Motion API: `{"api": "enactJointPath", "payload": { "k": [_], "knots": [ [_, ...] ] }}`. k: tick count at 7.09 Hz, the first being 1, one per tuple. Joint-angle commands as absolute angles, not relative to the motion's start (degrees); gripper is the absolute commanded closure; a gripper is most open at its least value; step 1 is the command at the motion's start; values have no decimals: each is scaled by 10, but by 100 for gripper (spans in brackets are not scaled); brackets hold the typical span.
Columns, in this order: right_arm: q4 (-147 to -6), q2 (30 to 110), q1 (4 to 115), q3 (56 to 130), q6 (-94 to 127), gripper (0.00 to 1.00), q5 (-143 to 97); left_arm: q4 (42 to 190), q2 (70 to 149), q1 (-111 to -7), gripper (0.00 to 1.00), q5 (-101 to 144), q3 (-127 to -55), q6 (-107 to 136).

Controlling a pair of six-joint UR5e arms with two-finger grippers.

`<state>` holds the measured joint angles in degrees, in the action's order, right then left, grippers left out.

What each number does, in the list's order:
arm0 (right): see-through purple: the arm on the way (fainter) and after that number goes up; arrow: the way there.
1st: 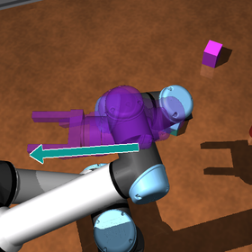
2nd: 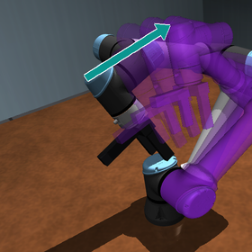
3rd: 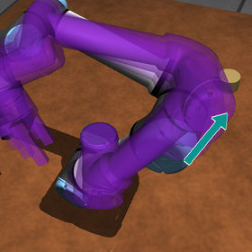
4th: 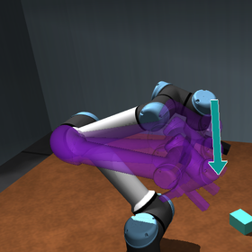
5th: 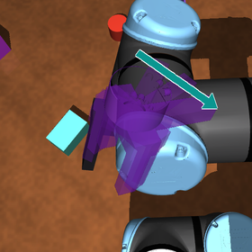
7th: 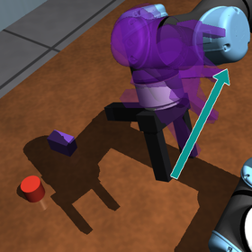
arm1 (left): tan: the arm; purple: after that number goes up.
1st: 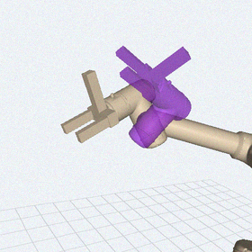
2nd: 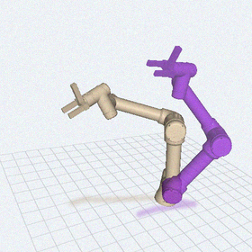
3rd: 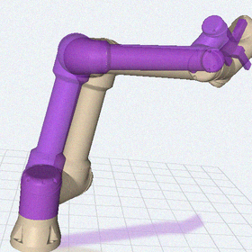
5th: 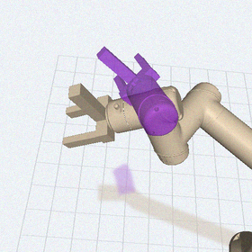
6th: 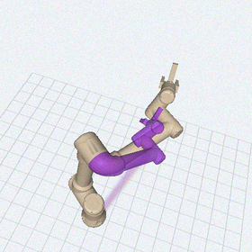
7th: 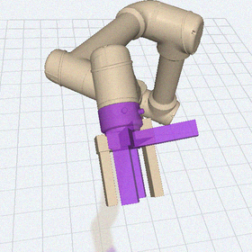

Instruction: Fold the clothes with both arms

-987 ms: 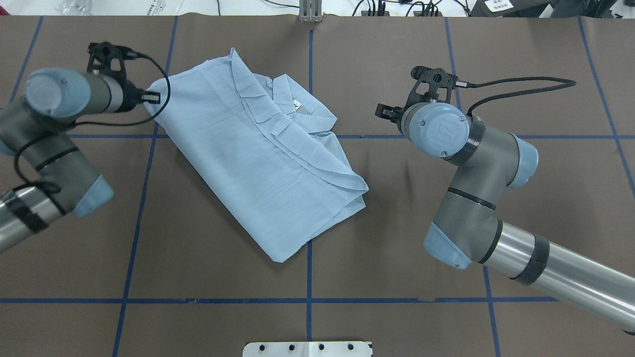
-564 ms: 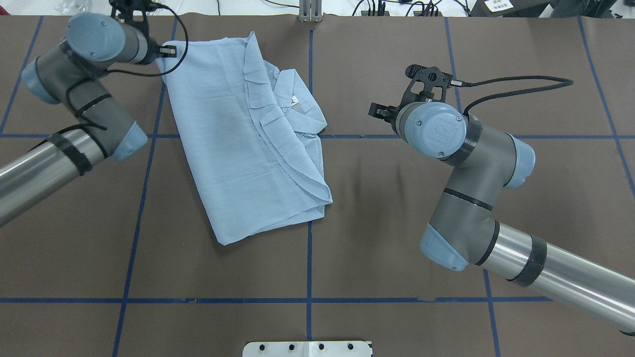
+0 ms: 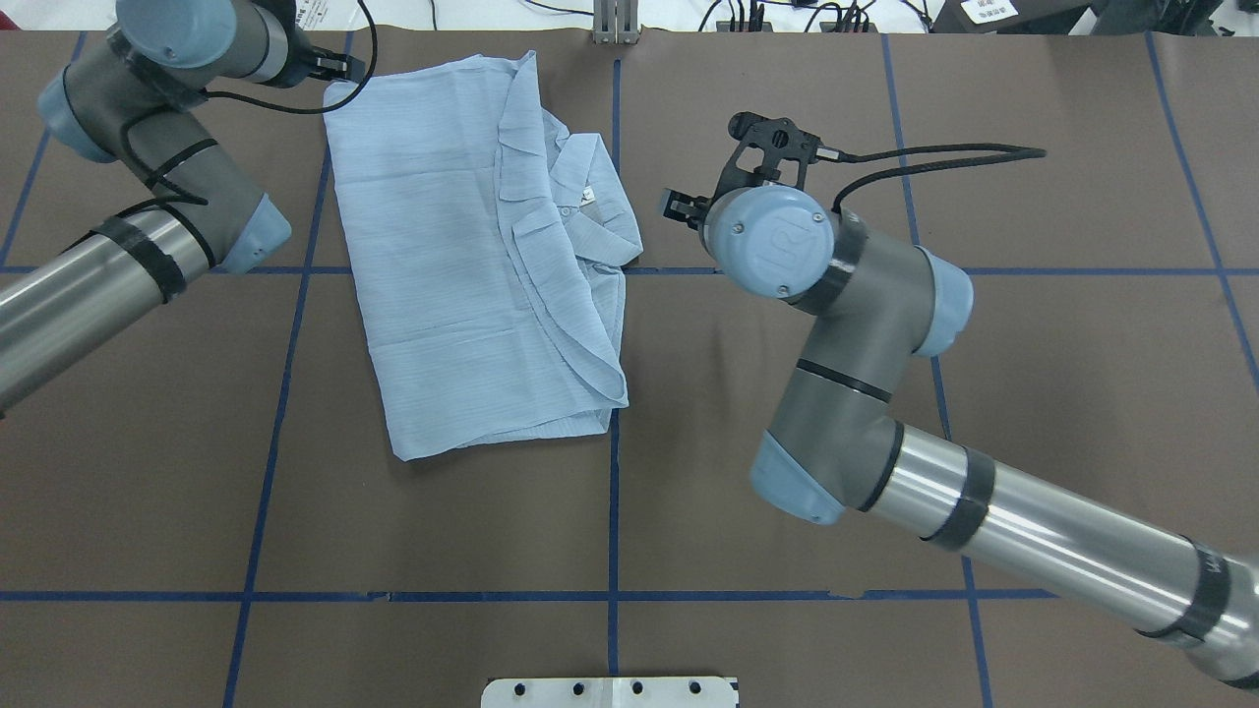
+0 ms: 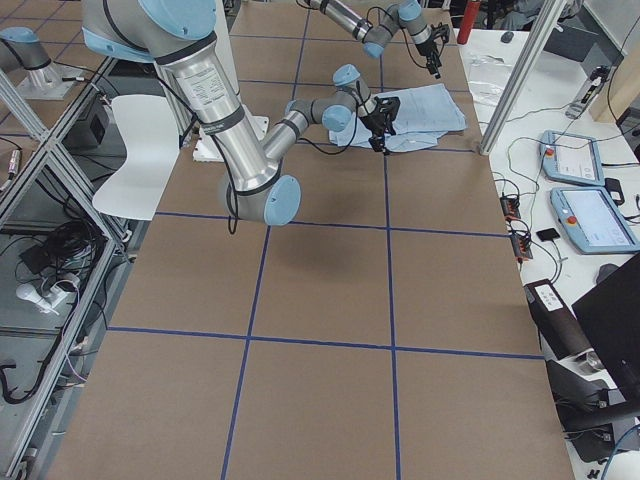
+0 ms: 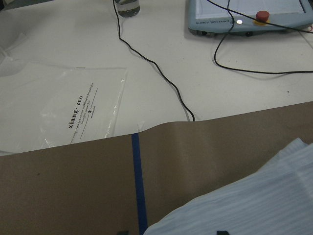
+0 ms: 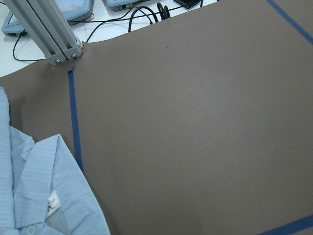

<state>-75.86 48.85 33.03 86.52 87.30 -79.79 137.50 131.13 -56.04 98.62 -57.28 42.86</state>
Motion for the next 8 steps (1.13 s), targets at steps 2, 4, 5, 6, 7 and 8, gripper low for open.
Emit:
{"api": "enactJointPath", "payload": {
  "k": [2,4,5,6,7,8],
  "knots": [
    [-759,354,317,682,933,20,-795,1376,1287,-556,0,994,-615,432],
    [-760,352,309,666,940,38,-794,1376,1286,-556,0,994,-615,432],
    [-760,352,306,659,940,38,-793,1376,1283,-555,0,994,-616,432],
    [-759,352,301,650,939,38,-785,1376,1283,-555,0,994,-616,432],
    [-759,351,295,648,939,38,-775,1376,1282,-555,0,994,-616,432],
    [-758,350,292,643,939,38,-774,1377,1282,-555,0,994,-616,432]
  ]
}}
